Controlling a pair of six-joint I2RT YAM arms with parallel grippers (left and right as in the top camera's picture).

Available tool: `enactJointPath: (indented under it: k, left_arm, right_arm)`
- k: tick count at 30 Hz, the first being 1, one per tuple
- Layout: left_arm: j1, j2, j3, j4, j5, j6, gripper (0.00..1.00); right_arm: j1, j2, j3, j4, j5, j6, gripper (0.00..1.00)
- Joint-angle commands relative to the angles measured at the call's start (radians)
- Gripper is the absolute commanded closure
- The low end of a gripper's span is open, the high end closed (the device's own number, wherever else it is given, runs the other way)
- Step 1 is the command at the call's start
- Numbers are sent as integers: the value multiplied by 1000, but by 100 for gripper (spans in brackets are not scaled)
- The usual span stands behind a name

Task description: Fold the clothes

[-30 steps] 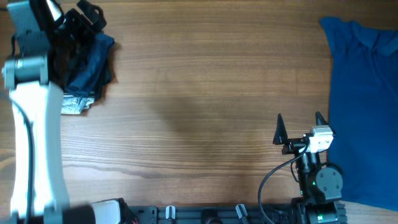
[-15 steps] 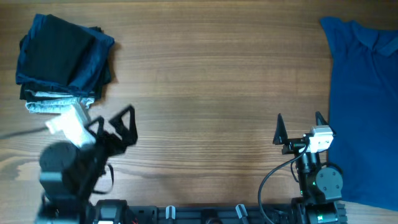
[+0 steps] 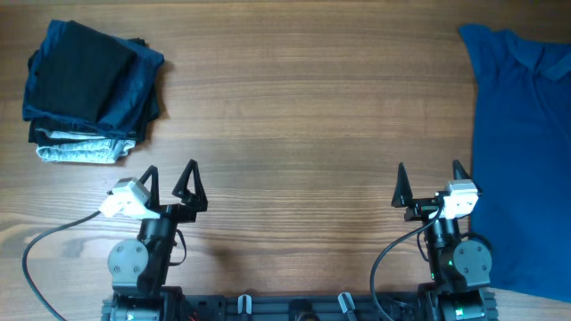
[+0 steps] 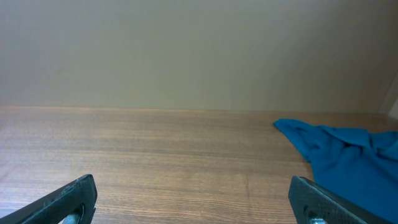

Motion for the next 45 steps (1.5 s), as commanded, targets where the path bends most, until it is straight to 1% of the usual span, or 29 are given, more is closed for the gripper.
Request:
enactJointPath:
  k: [1, 4, 8, 10, 13, 17, 19, 45]
  left_arm:
    - [-4, -63, -61, 20, -22, 90, 0]
    - [-4, -76, -80, 21, -22, 145, 0]
    - [-4, -95, -97, -18, -60, 161, 0]
    - [-4, -104, -97, -39, -62, 238, 0]
    - [-4, -110, -97, -40, -54, 405, 0]
    - [-4, -110, -97, -40, -55, 564, 0]
    - [-4, -110, -97, -40, -55, 605, 0]
    - [-4, -110, -97, -40, -55, 605, 0]
  right_arm:
    - [-5, -9, -1, 3, -4, -17, 1]
    - [-5, -9, -1, 3, -4, -17, 0]
    - [-5, -9, -1, 3, -4, -17, 0]
    - [-5, -9, -1, 3, -4, -17, 1]
    - [-5, -9, -1, 3, -4, -17, 0]
    - [-5, -9, -1, 3, -4, -17, 0]
    - [-5, -9, -1, 3, -4, -17, 1]
    - [-5, -9, -1, 3, -4, -17, 0]
